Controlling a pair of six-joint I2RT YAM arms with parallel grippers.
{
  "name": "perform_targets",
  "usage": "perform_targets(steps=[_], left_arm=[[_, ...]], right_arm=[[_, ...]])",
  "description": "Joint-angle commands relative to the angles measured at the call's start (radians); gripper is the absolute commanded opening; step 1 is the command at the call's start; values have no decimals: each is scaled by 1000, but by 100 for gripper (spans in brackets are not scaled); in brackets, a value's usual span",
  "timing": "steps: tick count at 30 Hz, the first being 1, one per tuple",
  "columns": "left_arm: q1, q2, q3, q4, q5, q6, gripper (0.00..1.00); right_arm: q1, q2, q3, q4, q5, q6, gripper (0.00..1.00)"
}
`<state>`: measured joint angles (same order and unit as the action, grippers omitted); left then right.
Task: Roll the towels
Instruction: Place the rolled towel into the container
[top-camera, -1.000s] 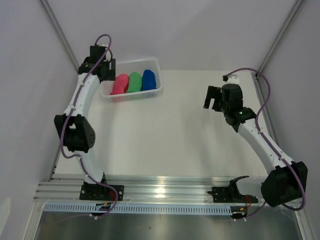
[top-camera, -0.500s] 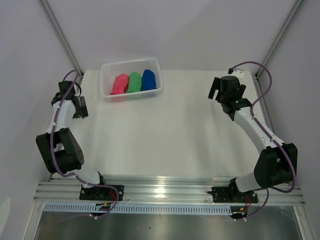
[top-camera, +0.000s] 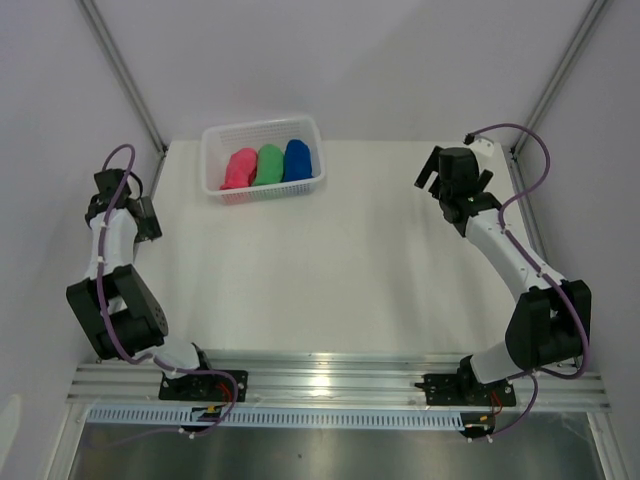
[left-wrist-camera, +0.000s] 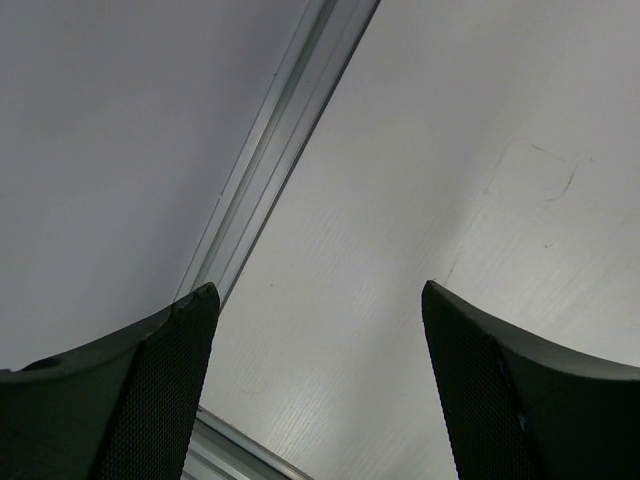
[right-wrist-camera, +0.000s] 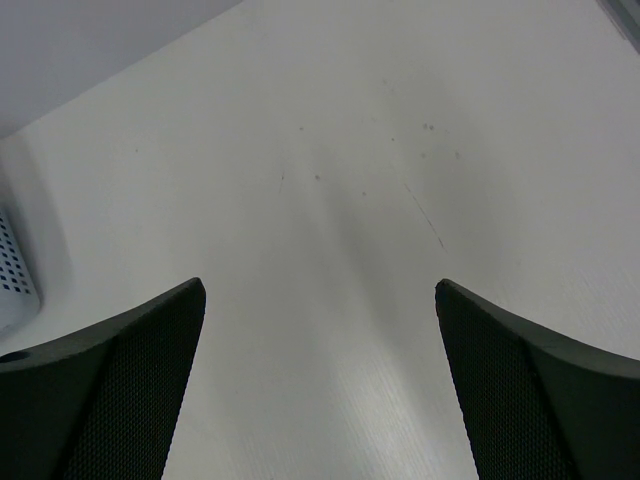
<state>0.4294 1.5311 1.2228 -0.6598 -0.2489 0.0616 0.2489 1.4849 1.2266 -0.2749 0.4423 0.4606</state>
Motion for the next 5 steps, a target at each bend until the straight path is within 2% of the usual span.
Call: perform_targets(steps=[1,5], left_arm=[[2,-6,18,3,36,0,84],[2,-6,20,0,48,-8,84]], right_arm=[[-2,-17,42,5,61,58,99],[-2,-29,47,-17,68,70,99]])
